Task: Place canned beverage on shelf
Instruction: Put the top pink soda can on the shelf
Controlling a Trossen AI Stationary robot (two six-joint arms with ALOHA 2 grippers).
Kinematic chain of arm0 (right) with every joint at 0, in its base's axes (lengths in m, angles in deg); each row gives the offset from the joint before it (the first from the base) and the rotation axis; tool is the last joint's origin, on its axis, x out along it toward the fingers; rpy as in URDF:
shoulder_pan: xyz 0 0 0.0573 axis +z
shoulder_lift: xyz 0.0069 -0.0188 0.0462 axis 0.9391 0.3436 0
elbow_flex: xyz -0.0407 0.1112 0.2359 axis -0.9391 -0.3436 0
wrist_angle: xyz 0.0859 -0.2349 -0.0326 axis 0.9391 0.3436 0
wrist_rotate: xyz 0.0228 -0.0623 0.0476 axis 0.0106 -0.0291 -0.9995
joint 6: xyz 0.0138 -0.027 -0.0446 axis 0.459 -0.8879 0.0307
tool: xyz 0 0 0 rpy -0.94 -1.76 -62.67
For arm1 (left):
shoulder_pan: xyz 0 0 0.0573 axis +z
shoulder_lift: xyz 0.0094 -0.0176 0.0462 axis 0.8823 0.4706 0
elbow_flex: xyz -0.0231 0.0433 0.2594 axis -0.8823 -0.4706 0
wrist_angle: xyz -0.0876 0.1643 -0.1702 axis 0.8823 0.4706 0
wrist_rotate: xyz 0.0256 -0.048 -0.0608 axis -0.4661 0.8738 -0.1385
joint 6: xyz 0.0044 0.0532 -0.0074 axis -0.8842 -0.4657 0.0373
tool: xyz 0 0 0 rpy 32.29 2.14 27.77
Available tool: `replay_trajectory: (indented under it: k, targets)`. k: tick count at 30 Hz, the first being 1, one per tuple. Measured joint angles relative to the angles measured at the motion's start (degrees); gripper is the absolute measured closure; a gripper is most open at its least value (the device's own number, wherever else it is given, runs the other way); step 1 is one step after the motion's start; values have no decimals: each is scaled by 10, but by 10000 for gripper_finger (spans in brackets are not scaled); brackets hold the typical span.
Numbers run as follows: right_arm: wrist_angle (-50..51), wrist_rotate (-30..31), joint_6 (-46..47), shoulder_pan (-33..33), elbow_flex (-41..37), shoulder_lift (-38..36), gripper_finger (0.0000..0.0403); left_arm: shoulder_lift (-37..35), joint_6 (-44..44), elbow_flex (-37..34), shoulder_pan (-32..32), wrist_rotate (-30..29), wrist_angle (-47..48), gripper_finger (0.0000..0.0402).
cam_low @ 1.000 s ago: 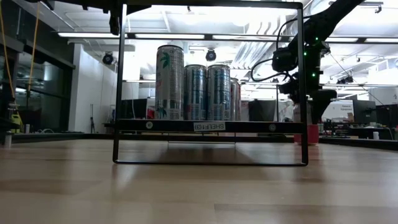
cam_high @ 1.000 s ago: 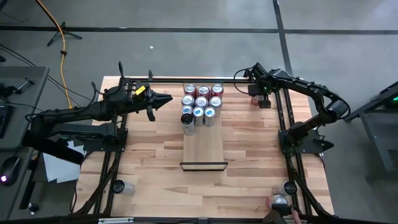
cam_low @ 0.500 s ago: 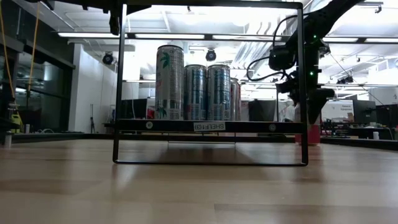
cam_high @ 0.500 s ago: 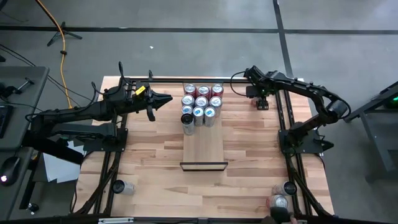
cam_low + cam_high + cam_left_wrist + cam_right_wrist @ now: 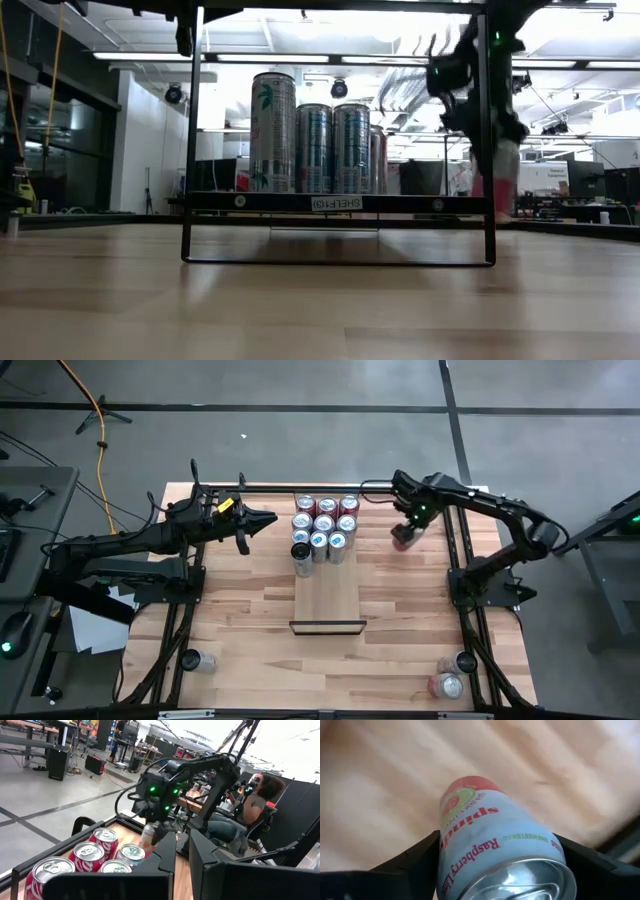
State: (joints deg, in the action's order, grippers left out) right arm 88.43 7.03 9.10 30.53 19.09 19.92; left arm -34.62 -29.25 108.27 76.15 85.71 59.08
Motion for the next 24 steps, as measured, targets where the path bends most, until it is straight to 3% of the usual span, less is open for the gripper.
replay_trajectory:
  k: [3, 8, 13, 18, 24]
  targets:
    - [33, -43, 45, 49, 39, -13, 100, 0, 4, 0, 0, 0, -2, 401]
    - [96, -46, 103, 181, 134, -18, 100, 0, 4, 0, 0, 0, -2, 401]
    - [101, -63, 223, 318, 240, 3, 100, 0, 4, 0, 0, 0, -1, 401]
    - [103, -22, 289, 398, 343, 97, 100, 0, 4, 0, 0, 0, -1, 401]
    - [134, 22, 243, 430, 480, 248, 100, 0, -6, 0, 0, 0, -1, 401]
